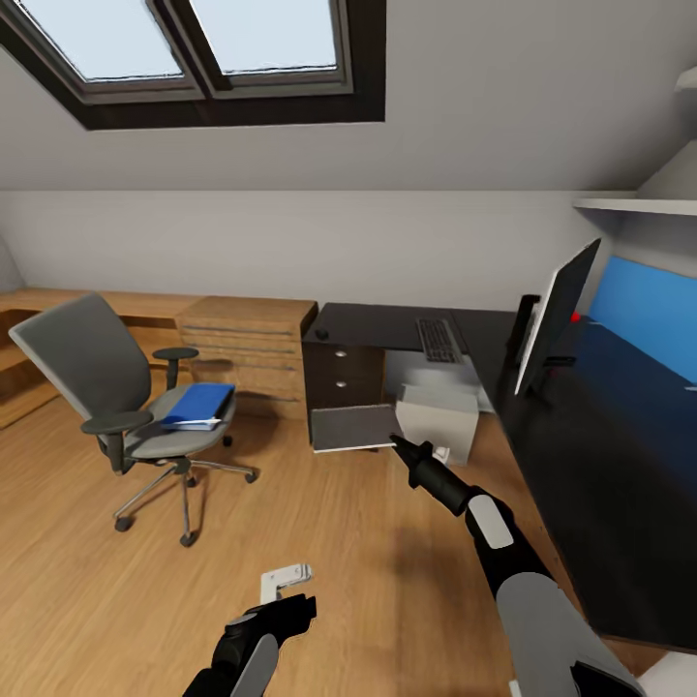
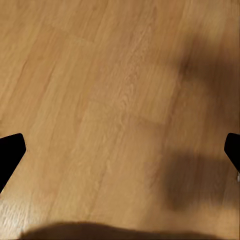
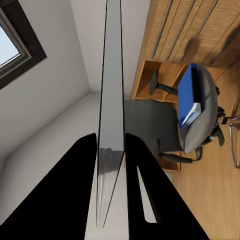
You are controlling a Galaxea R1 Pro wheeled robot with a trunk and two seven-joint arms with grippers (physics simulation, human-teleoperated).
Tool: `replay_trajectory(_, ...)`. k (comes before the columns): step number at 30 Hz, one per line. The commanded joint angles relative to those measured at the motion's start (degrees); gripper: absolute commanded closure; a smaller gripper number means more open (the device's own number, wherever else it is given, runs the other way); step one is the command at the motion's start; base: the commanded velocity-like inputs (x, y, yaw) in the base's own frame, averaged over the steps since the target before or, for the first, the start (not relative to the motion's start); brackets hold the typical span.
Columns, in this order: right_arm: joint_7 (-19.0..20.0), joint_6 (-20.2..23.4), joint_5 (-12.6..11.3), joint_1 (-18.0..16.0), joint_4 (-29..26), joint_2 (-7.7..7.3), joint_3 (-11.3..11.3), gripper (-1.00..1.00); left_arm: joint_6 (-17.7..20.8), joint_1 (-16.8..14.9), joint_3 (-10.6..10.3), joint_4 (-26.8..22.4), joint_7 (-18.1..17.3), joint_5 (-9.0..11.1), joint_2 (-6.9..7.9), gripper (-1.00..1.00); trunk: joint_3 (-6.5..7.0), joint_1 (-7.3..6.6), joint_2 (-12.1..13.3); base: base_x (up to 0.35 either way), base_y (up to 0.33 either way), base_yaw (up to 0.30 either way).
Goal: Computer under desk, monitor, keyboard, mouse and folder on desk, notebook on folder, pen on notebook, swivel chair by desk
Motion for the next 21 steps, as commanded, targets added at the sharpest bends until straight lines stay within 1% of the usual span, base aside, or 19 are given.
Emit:
replay_trajectory(1,0.2,0.48,-0.2,-0.06,-0.01,-0.02,-0.35,1.0,0.05,-0.04,-0.11,-0.06,0.56,0.6,0.03,-1.0,-0.06,0.02,-0.03,0.246,0.237,0.0)
replay_trajectory(3,0.28,0.49,-0.24,-0.06,0.0,-0.48,-0.35,1.0,0.05,-0.04,-0.11,-0.06,0.56,0.6,0.03,-1.0,-0.06,0.02,-0.03,0.248,0.237,0.0)
replay_trajectory(4,0.47,0.51,-0.9,-0.05,0.01,-1.13,-1.11,1.0,0.05,-0.04,-0.94,-0.06,0.62,0.64,0.03,-1.0,-0.06,0.02,-0.03,0.169,0.059,-0.064)
replay_trajectory(7,0.48,0.51,-1.19,-0.03,0.01,-1.19,-1.21,1.0,0.05,-0.04,-1.15,-0.06,0.69,0.67,0.03,-1.0,-0.06,0.02,-0.03,0.092,0.032,-0.152)
replay_trajectory(13,0.48,0.51,-1.31,-0.04,0.01,-1.21,-1.25,1.0,-0.01,-0.04,-1.25,-0.06,0.73,0.63,0.03,-1.0,-0.06,0.02,-0.03,0.022,0.008,-0.237)
replay_trajectory(21,0.48,0.51,-1.29,-0.04,0.01,-1.21,-1.3,1.0,-0.03,-0.04,-1.19,-0.06,0.8,0.57,0.03,-1.0,1.38,-1.73,3.18,0.005,0.0,-0.259)
